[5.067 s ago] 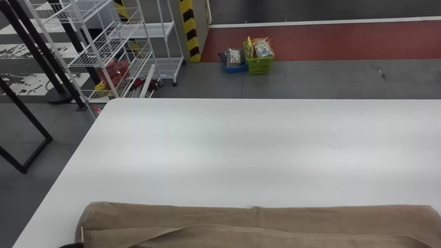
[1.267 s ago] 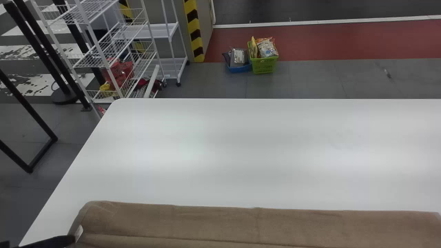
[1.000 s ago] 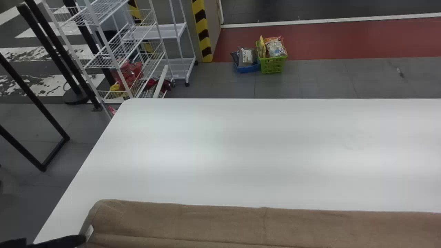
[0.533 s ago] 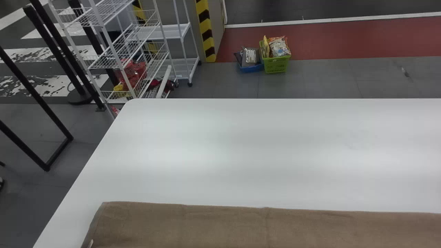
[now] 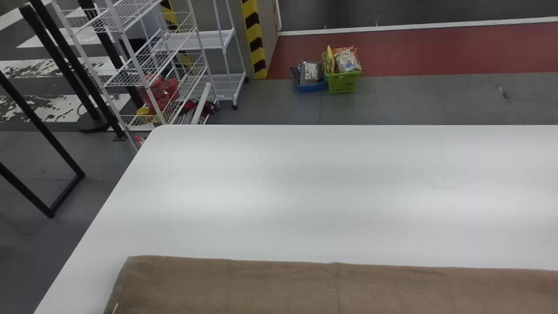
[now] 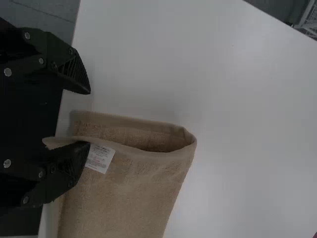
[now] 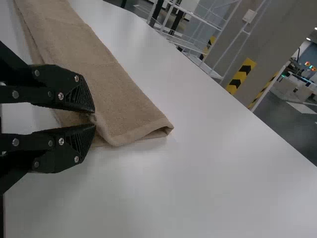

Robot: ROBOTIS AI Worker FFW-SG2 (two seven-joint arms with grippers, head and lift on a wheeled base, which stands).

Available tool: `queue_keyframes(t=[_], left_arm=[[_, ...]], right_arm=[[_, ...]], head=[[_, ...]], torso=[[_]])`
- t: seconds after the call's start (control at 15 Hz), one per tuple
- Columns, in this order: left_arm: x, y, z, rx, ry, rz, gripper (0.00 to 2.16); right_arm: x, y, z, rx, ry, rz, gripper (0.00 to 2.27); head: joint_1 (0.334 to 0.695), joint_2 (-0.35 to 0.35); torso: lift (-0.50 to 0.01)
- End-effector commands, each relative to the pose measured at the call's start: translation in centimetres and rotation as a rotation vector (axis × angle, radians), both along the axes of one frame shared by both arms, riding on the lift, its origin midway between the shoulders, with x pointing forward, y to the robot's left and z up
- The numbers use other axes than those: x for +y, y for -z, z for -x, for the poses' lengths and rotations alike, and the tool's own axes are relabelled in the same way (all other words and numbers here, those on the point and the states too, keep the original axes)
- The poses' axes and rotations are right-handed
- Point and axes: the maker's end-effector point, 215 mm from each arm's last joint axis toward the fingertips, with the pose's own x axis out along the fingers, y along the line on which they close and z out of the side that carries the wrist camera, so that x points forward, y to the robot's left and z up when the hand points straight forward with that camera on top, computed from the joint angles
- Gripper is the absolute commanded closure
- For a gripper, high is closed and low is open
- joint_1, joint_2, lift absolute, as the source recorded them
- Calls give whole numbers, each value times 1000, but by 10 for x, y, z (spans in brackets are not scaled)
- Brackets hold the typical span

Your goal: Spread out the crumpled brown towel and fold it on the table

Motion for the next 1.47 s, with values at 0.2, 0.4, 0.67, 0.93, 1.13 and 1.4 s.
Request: queue_keyframes(t=[0.2,0.4,0.67,0.93,1.13,1.4], left_arm=[[29,-11,6,-19,-74,-59,60],[33,-11,7,-17,-86,-67,63],[26,-23,1,-85,-102,-22,63],[7,-23,4,-149,-153,61,80],[-11,-15,6,-156,-156,125,83],[-12,-5,10,-131,-164,126,80]], right_arm=[[-9,-7,6,-9,18,12,16],[-19,-26,4,-53,40,23,43],[-8,-54,-12,-143,8,5,97],[19,-68,-45,-253,-84,42,151],[52,-61,-65,-290,-167,72,154],[85,-40,-76,-239,-225,113,194]], head=[[695,233],[695,258],[695,247],[695,243],[695,246],[695,280]], torso=[[-127],[-127],[-127],[-127],[-127],[-127]])
